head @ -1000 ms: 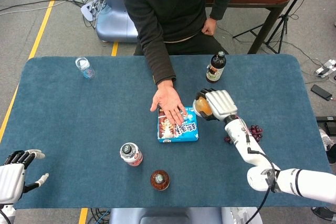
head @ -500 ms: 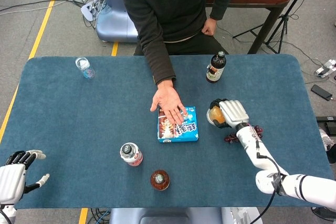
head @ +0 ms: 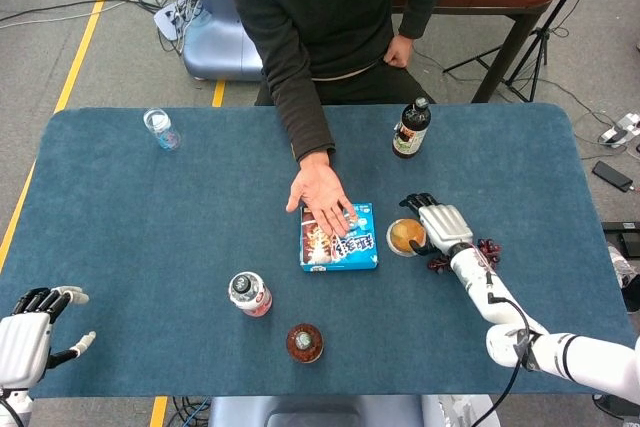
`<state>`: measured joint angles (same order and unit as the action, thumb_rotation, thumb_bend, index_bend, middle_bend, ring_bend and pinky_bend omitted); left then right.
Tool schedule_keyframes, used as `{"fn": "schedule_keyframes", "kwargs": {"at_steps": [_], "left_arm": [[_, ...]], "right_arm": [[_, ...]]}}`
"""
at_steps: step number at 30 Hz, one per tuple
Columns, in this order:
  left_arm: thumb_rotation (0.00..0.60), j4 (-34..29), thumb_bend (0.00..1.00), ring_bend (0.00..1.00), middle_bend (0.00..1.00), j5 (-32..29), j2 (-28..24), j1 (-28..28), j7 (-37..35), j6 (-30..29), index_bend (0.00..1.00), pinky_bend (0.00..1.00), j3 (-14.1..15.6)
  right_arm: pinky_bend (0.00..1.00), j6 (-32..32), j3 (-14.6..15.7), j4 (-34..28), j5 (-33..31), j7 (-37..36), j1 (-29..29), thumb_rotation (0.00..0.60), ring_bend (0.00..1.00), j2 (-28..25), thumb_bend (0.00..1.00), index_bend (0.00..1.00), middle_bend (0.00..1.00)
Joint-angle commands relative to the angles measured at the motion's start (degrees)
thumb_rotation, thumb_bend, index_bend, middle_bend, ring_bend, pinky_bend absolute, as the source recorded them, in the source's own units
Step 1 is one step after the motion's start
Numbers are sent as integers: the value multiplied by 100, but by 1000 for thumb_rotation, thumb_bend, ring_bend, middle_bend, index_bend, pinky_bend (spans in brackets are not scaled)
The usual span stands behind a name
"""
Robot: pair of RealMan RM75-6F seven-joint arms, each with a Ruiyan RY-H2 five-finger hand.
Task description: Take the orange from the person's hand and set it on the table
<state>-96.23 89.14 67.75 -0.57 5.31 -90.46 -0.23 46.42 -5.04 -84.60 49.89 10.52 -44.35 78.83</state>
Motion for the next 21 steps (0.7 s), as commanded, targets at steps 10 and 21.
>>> {"fn": "schedule_keyframes", "kwargs": {"at_steps": [10,21], "left_arm": [[600,26,171,288,338,-51,-15,7,-23,-21,404,179,-58],[600,-29,171,288,338,-32,49,90,99,21,404,179,-116]], "right_arm": [[245,1748,242,-1746,986,121,1074,600,11,-1267,455,125,116],[245,3835,881,-2279,2529,-220,2697,600,11,-1699,455,125,156]]}}
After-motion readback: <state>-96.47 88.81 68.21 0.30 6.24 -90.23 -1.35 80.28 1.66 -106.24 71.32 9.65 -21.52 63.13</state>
